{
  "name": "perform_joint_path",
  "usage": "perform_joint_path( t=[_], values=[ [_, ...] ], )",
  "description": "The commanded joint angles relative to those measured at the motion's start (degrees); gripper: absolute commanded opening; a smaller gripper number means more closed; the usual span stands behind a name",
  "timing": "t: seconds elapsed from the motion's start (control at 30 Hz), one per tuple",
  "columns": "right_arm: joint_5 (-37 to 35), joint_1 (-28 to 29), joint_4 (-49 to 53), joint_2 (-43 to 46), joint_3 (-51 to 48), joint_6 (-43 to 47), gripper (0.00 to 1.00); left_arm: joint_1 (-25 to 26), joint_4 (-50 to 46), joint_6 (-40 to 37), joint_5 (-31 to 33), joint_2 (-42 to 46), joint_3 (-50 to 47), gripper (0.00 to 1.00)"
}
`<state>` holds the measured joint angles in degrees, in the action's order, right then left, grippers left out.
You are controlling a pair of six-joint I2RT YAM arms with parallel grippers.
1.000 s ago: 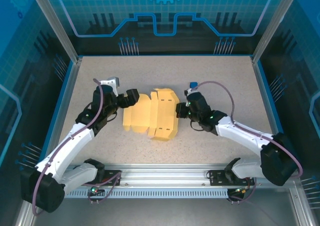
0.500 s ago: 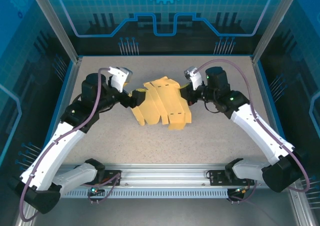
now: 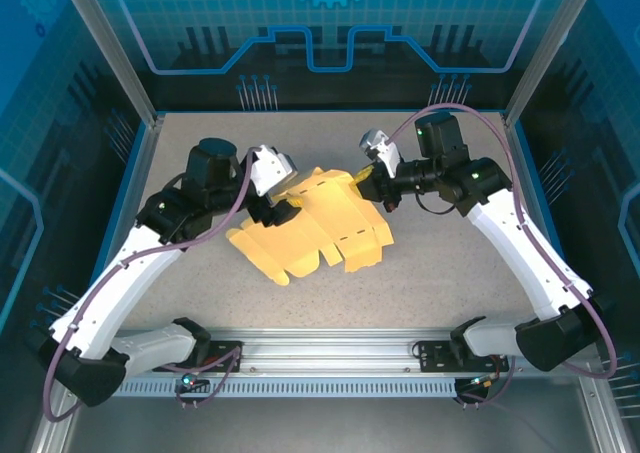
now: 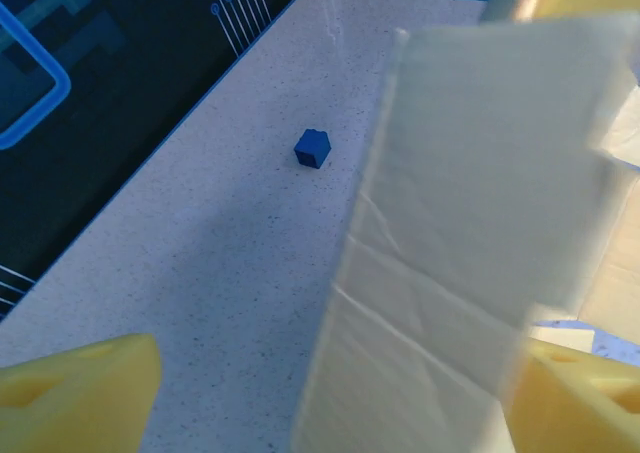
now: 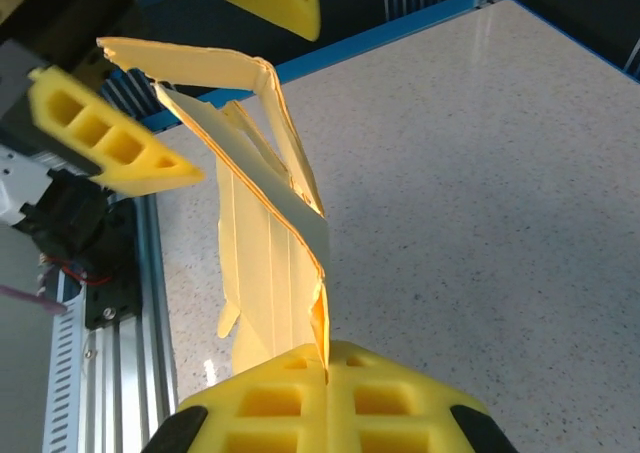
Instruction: Fold the paper box
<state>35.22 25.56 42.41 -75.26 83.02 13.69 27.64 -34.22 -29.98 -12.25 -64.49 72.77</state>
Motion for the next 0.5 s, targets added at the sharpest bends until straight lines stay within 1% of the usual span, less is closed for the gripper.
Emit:
perform_joint_path(
  t=[0.0,0.07,0.2,0.37,0.47],
  values=[
    [3.8,0.2,5.06,-0.2,2.2,4.56,0.0,0.7,-1.26,-1.95,-4.17,-1.25,2.39,0.79],
    [3.51,0.19,5.77,-0.19,2.15,6.25,0.0,0.74,-1.91,-1.05,-6.47,-1.98,2.89,0.71],
    [3.46,0.19,6.32,-0.17,2.19,8.78,0.0,0.73,-3.43,1.05,-8.73,-3.63,3.9,0.59],
    [3.63,0.19,6.55,-0.49,3.05,10.71,0.0,0.71,-5.43,3.72,-11.35,-5.56,4.76,0.37],
    [3.4,0.18,6.54,-0.79,3.54,11.0,0.0,0.73,-5.54,4.35,-13.06,-5.56,4.43,0.27]
  ],
)
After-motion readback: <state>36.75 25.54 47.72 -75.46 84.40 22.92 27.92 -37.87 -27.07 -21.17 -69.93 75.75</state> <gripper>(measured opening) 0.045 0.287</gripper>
